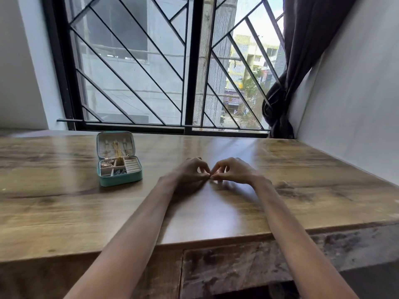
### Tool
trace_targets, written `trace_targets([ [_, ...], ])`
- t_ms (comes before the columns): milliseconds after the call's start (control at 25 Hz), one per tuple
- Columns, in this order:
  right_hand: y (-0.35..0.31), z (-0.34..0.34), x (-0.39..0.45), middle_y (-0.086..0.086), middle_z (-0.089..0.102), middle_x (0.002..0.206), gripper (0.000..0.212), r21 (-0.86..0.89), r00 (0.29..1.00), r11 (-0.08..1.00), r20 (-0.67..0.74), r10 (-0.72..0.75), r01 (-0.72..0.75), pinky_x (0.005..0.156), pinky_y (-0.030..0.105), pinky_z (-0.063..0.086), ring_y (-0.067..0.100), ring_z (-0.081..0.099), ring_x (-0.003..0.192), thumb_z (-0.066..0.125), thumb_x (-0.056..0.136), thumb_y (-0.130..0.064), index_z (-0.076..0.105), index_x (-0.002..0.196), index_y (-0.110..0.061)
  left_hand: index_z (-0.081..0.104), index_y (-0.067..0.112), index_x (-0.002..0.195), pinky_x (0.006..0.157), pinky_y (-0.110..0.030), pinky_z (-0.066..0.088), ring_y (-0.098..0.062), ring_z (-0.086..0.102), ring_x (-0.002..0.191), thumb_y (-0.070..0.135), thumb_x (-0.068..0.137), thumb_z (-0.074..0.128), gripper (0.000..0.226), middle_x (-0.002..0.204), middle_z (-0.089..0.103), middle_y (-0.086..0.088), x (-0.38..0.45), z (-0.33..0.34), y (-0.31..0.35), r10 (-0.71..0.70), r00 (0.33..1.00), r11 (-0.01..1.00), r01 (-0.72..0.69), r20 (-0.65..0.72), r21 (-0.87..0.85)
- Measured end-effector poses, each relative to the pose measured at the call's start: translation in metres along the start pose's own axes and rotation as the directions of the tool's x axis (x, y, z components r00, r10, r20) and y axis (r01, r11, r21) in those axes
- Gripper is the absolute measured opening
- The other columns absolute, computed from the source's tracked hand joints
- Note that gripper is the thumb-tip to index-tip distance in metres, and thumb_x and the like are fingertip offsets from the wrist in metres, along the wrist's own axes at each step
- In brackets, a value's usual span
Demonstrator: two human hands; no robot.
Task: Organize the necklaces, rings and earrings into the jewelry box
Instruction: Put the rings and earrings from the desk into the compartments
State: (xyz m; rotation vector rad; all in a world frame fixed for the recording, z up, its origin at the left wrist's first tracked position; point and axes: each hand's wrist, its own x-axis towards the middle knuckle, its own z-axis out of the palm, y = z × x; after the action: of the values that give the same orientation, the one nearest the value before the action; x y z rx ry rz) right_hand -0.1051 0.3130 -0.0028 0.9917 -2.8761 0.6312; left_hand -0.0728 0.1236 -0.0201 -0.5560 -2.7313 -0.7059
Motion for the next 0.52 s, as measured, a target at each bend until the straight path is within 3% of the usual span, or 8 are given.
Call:
trace_targets([
  [200,0.003,-0.003,-0.003,-0.014,0.068,0.07,0.017,0.099,0.999,0.994,-0.013,-0.036,0.038,0.062,0.016,0.041,-0.007,0.054,0.061,0.076,0.076,-0.034,0.071,0.09,-0.028,0.074,0.016,0.095,0.077,-0.024,0.041,-0.018,0.058,0.087,0.029,0.08,0.071,0.02,0.095,0.065,-0.008,0.002,0.004,0.0,0.001,0.999,1.0,0.0,-0.049,0.031],
  [320,0.007,-0.002,-0.002,-0.005,0.071,0.08,0.014,0.113,0.999,0.993,0.003,-0.035,0.035,0.066,0.014,0.042,0.001,0.06,0.074,0.077,0.074,-0.029,0.072,0.087,-0.028,0.073,0.012,0.088,0.069,-0.019,0.039,-0.006,0.054,0.07,0.023,0.079,0.072,0.014,0.09,0.07,-0.006,0.003,0.002,-0.002,-0.039,0.994,0.999,0.035,-0.105,-0.037],
  [440,0.007,-0.001,-0.001,-0.003,0.07,0.078,0.011,0.1,1.0,0.995,0.002,-0.031,0.03,0.066,0.013,0.043,0.0,0.06,0.072,0.073,0.076,-0.017,0.073,0.084,-0.024,0.07,0.008,0.081,0.058,-0.012,0.038,0.005,0.051,0.057,0.014,0.08,0.07,0.006,0.076,0.069,-0.004,0.003,-0.005,-0.002,-0.141,0.977,0.956,0.093,-0.158,-0.279],
  [520,0.007,-0.002,-0.003,-0.004,0.067,0.071,0.016,0.095,1.0,0.995,-0.002,-0.015,0.015,0.06,0.008,0.041,-0.005,0.055,0.059,0.067,0.077,-0.008,0.071,0.079,-0.023,0.063,0.009,0.076,0.051,-0.012,0.038,0.004,0.051,0.05,0.006,0.082,0.066,0.008,0.067,0.062,-0.003,-0.002,-0.01,0.002,-0.212,0.965,0.831,0.093,-0.156,-0.549],
])
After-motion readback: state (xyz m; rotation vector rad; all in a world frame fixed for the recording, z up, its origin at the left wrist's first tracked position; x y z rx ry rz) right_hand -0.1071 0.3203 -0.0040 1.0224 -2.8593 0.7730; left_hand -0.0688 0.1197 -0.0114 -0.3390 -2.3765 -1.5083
